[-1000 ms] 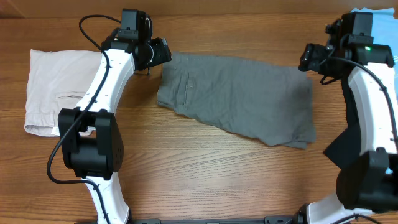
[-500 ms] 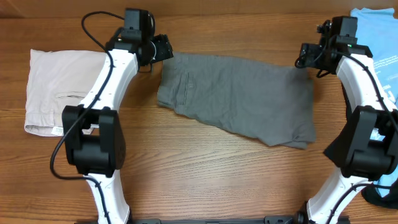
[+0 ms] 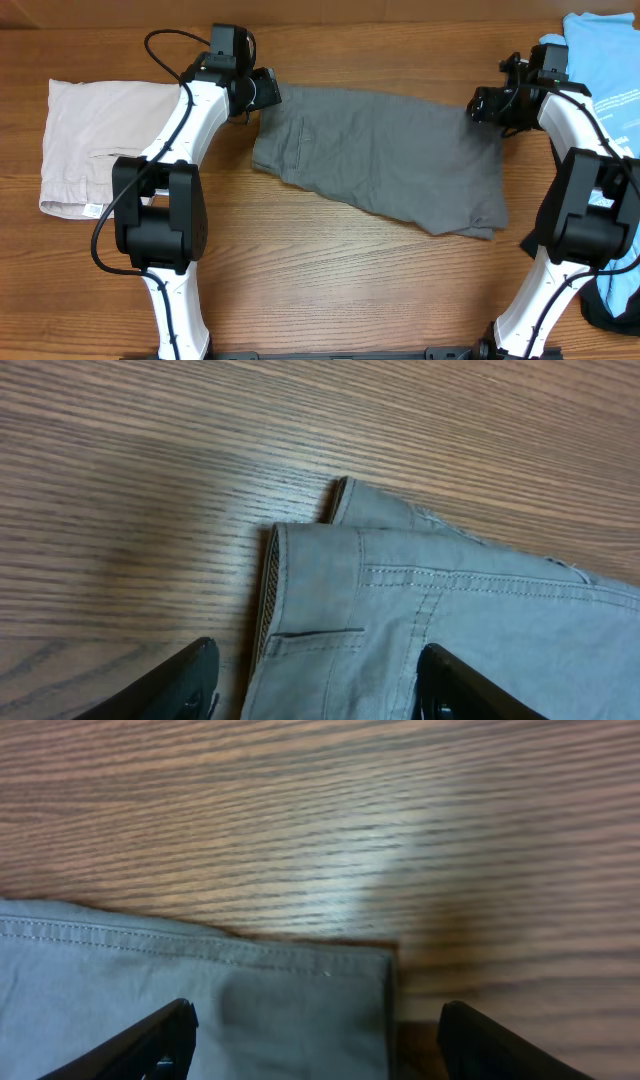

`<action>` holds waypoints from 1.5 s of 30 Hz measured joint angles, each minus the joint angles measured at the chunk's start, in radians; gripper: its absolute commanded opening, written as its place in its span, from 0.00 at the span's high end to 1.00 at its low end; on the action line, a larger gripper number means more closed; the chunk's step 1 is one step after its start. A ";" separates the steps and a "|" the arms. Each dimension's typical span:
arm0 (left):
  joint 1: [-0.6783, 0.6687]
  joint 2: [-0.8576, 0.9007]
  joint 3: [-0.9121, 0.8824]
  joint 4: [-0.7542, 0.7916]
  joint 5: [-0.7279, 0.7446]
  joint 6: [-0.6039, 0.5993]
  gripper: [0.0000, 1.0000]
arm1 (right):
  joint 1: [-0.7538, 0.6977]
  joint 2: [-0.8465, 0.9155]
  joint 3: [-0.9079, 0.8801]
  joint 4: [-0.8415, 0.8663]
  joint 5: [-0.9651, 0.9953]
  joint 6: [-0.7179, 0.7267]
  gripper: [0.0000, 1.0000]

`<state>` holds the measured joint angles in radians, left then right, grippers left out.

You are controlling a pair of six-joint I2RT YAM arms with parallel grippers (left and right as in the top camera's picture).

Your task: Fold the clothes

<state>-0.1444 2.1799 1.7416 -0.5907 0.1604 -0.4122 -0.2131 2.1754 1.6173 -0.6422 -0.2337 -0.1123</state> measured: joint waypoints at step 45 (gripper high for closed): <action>0.000 0.043 0.000 0.190 -0.039 0.145 0.34 | 0.004 0.049 0.071 -0.098 -0.136 -0.022 0.96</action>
<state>-0.1440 2.2234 1.7416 -0.4007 0.1219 -0.2672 -0.2089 2.2242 1.6878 -0.7399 -0.3695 -0.1345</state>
